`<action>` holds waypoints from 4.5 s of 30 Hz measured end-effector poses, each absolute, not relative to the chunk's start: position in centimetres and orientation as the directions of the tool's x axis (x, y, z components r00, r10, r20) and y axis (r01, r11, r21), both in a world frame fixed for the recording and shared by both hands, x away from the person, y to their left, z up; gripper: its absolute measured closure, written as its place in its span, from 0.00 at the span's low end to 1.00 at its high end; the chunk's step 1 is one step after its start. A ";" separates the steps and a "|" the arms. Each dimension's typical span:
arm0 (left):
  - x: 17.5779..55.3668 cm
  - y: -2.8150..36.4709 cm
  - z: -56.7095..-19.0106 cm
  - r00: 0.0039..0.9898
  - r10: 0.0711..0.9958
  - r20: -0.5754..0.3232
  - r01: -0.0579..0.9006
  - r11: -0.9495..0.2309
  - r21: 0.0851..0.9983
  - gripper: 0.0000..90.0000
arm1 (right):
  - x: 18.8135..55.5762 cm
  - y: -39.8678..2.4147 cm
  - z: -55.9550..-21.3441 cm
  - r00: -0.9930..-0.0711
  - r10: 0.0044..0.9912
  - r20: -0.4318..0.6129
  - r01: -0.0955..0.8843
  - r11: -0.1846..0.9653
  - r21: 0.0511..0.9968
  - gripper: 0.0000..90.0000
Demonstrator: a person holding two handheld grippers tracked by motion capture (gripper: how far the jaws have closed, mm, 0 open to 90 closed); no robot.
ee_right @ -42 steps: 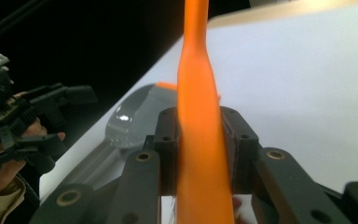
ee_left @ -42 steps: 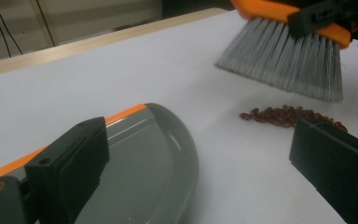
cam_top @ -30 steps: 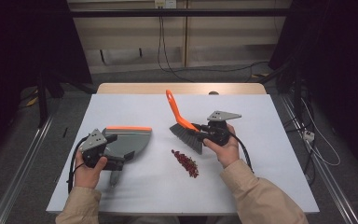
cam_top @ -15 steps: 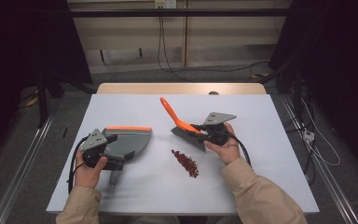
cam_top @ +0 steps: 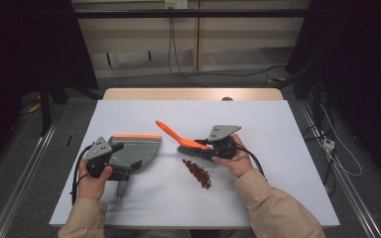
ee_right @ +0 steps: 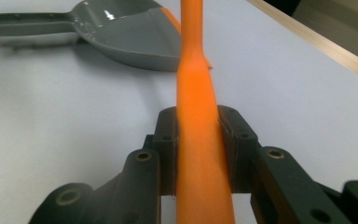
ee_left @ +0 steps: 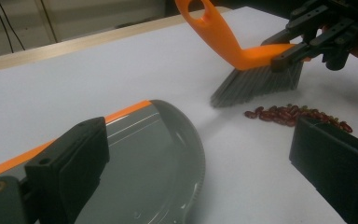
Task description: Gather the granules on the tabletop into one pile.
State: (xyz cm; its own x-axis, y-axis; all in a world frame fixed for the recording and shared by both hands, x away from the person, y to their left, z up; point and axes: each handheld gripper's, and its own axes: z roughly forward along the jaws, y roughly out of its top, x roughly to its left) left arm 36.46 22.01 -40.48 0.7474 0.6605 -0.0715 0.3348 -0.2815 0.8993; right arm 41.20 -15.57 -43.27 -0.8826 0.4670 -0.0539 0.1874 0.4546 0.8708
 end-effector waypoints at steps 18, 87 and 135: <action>36.5 22.1 -40.5 0.745 0.663 -0.074 0.337 -0.277 0.900 0.05 | 40.0 -15.4 -43.2 -0.932 0.355 -0.073 0.126 0.507 0.852 0.78; 35.5 21.8 -40.2 0.754 0.656 -0.047 0.332 -0.318 0.888 0.05 | 36.9 -19.2 -41.4 -0.871 0.490 -0.018 0.199 0.386 0.901 0.79; 33.4 22.5 -43.5 0.681 0.731 0.024 0.438 -0.434 0.787 0.07 | 35.7 -19.6 -41.3 -0.838 0.542 0.060 0.260 0.300 0.918 0.79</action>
